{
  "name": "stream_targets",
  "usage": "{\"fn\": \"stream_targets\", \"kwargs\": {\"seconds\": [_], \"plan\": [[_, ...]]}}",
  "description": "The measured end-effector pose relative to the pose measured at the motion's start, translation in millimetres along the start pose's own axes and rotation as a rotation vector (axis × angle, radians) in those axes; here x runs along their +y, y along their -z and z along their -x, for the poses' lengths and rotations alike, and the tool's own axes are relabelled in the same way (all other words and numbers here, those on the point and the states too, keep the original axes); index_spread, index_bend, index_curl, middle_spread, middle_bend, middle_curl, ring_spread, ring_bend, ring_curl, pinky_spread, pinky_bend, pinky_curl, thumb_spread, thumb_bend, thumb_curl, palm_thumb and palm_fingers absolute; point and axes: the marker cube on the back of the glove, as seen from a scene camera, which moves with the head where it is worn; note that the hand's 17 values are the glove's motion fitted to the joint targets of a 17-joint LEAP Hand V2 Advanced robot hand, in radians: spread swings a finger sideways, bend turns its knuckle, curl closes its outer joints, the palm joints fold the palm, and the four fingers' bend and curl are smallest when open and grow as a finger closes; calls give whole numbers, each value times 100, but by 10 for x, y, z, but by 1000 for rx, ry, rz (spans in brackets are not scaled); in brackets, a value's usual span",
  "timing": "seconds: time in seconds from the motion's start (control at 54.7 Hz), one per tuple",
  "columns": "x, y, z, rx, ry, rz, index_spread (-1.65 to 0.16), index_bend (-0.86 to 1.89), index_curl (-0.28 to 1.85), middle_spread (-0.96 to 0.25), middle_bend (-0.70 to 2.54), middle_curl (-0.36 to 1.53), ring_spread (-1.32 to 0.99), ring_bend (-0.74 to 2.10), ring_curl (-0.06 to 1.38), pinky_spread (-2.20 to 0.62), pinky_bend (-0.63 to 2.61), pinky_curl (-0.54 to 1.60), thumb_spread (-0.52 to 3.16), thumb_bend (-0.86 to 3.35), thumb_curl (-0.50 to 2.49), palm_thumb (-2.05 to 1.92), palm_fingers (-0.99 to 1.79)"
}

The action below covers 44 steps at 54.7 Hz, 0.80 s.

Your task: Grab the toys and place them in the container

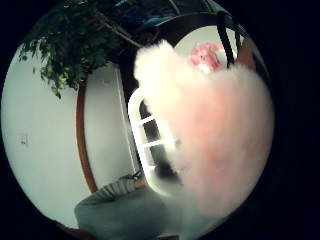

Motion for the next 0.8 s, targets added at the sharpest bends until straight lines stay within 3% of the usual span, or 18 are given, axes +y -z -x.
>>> {"fn": "stream_targets", "kwargs": {"seconds": [0.055,0.11,0.128,0.183,0.311,0.567,0.713,0.805], "plan": [[33,-119,-112,67,-116,110,-38,39,85,-35,69,68,-48,82,55,-32,111,45,87,-2,85,52,57],[87,-187,-35,-7,-26,190,-36,21,82,-32,66,69,-40,65,56,-24,123,51,101,-12,73,26,3],[104,-197,-11,-30,2,203,-35,6,77,-28,54,65,-34,56,54,-19,132,54,101,-16,69,15,-31],[140,-211,13,-55,22,212,-35,-1,63,-20,26,54,-24,34,45,-10,140,50,100,-15,62,-2,-55],[216,-185,10,-58,41,178,-32,-1,44,-12,9,43,-11,15,34,2,137,46,100,-9,52,-9,-47],[716,-66,-425,-4,90,140,-30,4,28,-8,9,31,-3,17,30,9,125,40,104,-8,38,-10,-38],[1525,106,-1347,74,-97,55,-30,6,22,-8,11,28,-3,18,30,10,117,37,110,-8,31,-12,-33],[2282,207,-2048,159,-83,2,-29,11,22,-9,13,27,-2,16,29,11,110,35,114,-8,28,-12,-29]]}}
